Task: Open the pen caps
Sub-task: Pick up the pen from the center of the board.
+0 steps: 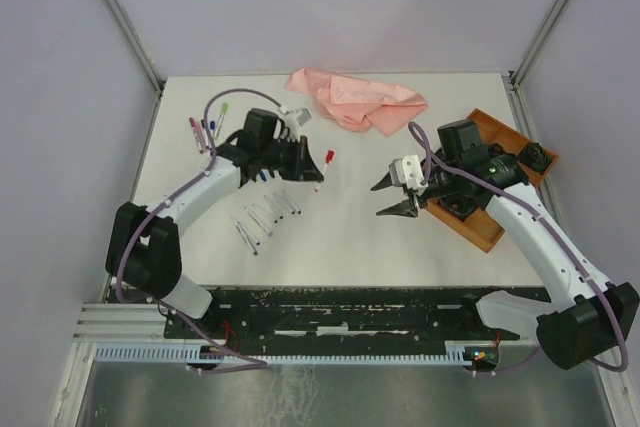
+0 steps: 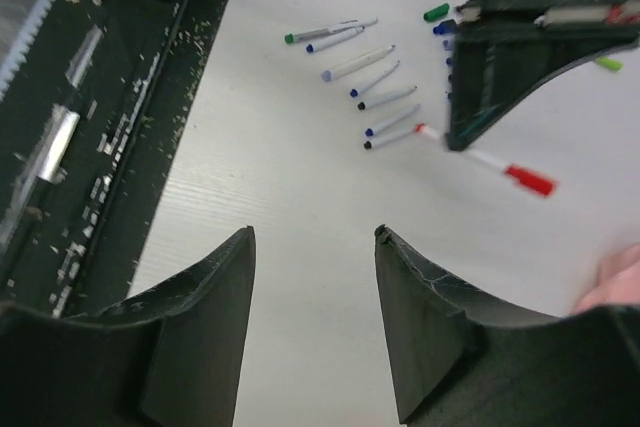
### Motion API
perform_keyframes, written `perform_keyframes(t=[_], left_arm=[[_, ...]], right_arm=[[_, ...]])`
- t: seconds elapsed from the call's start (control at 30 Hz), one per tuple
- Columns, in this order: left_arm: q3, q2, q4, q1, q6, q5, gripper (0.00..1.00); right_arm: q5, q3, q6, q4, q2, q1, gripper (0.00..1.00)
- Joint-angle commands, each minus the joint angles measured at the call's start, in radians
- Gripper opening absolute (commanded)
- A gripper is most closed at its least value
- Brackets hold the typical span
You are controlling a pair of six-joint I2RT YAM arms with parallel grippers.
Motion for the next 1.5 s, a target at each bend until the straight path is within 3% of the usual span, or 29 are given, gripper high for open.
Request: perform_keyframes(t=[0.0,0.23,0.47,0.67,1.0,1.13,1.2,1.27,1.33,1.47], left_arm=[[-0.152,-0.037,0.196,-0.112,-0.149,0.189,0.03],[-0.241,0.019,0.383,-0.27,-0.268,0.25,0.03],[-0.214,0.068,0.404,-0.315,-0.279,0.287,0.03],[-0.212,0.081,0.405,-0.334,-0.273,0.299,0.03],[-0.211,0.078,0.418,-0.34,-0.28,0.313,0.03],[-0.218,0.071,0.437,-0.34,-0.294,0.311,0.03],[-0.229,0.051,0.457,-0.34,-0.312,0.293,0.12],[-0.249,0.019,0.484,-0.339,-0.323,0.27,0.32],[-0.28,-0.028,0.528,-0.337,-0.334,0.255,0.45],[-0.362,-0.152,0.611,-0.324,-0.354,0.193,0.54]], right_arm=[[0.049,-0.043,-0.407,-0.074,-0.037,0.008,0.6],[0.3,-0.135,-0.519,0.008,-0.028,0.133,0.63],[0.556,-0.207,-0.578,0.125,0.01,0.284,0.61],[0.657,-0.225,-0.606,0.153,0.035,0.329,0.56],[0.755,-0.226,-0.64,0.152,0.076,0.398,0.35],[0.758,-0.221,-0.651,0.137,0.081,0.412,0.23],[0.758,-0.211,-0.639,0.131,0.079,0.412,0.15],[0.756,-0.197,-0.608,0.127,0.077,0.412,0.07],[0.749,-0.178,-0.567,0.127,0.076,0.412,0.02],[0.712,-0.135,-0.463,0.122,0.085,0.404,0.0]])
